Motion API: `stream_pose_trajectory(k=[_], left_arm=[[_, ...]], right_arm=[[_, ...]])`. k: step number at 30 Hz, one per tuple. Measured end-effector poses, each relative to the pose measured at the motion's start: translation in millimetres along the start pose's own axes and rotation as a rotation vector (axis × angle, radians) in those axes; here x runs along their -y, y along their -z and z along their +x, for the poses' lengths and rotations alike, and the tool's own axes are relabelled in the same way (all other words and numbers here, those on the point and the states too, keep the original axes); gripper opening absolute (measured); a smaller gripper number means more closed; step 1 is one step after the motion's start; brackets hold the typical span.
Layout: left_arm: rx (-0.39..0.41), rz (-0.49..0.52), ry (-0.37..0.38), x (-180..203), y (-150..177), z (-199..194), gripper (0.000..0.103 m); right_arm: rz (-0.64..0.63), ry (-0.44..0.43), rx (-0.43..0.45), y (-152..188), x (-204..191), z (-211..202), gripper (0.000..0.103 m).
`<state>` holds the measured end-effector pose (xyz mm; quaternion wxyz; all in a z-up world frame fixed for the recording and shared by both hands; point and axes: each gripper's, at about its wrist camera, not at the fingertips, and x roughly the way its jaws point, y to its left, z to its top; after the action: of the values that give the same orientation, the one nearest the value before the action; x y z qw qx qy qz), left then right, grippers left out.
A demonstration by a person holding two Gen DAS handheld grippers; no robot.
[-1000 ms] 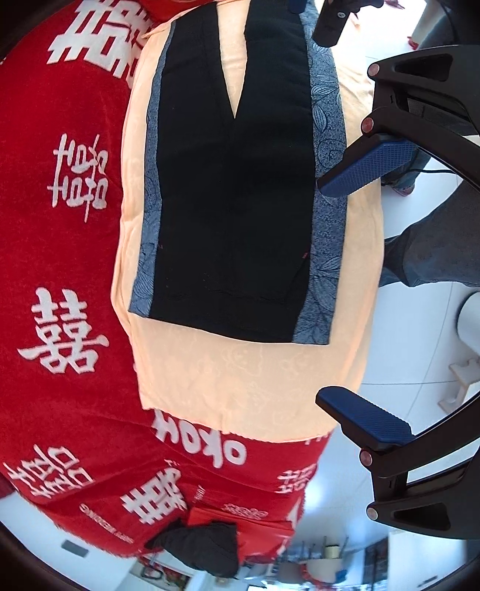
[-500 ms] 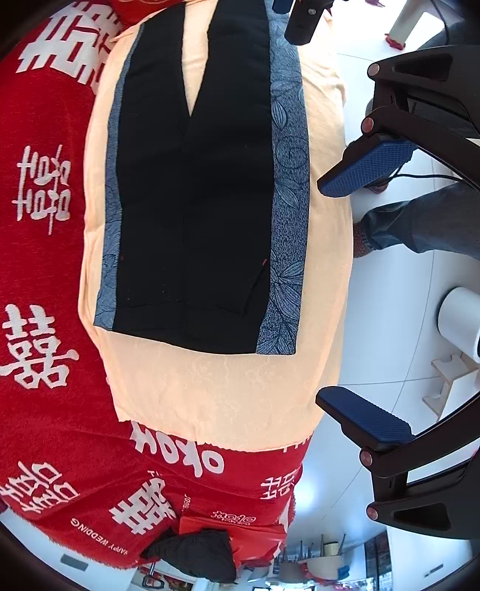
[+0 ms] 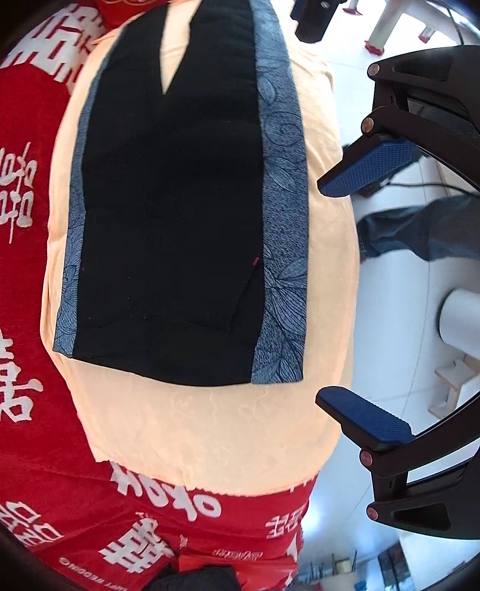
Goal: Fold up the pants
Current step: 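Grasp the grey cuffs of the black trousers with both grippers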
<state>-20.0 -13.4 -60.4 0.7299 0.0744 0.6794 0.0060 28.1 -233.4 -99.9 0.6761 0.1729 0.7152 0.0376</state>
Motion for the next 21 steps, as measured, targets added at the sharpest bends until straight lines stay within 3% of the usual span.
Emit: stream_pose_trajectory(k=[2,5,9,11,12,13,18,21], left_arm=[[0.032,-0.056,0.073,-11.3,0.1,5.3,0.103],[0.072,-0.214,0.291,-40.4,4.9,22.6,0.103],[0.1,-0.323,0.467,-61.9,17.2,53.9,0.103],[0.108,-0.339,0.506,-65.3,23.8,68.6,0.103],[0.11,-0.345,0.524,-66.9,27.0,77.4,0.103],[0.109,-0.35,0.541,-67.8,29.7,85.2,0.103],[0.092,-0.355,0.567,-63.9,37.6,109.9,0.103],[0.076,-0.353,0.575,-62.4,41.6,118.6,0.103]], right_arm=[[0.01,-0.037,0.011,-0.8,-1.4,6.0,0.103],[0.026,-0.143,0.023,-1.3,-4.5,19.9,0.103],[0.052,-0.402,0.01,0.7,-2.2,50.0,0.102],[0.063,-0.484,-0.009,3.1,-0.9,72.7,0.089],[0.076,-0.516,-0.025,4.2,0.8,84.7,0.069],[0.102,-0.555,-0.047,6.8,4.5,101.3,0.061],[0.181,-0.611,-0.078,23.2,19.3,151.8,0.061],[0.224,-0.62,-0.051,29.3,31.4,162.8,0.061]])
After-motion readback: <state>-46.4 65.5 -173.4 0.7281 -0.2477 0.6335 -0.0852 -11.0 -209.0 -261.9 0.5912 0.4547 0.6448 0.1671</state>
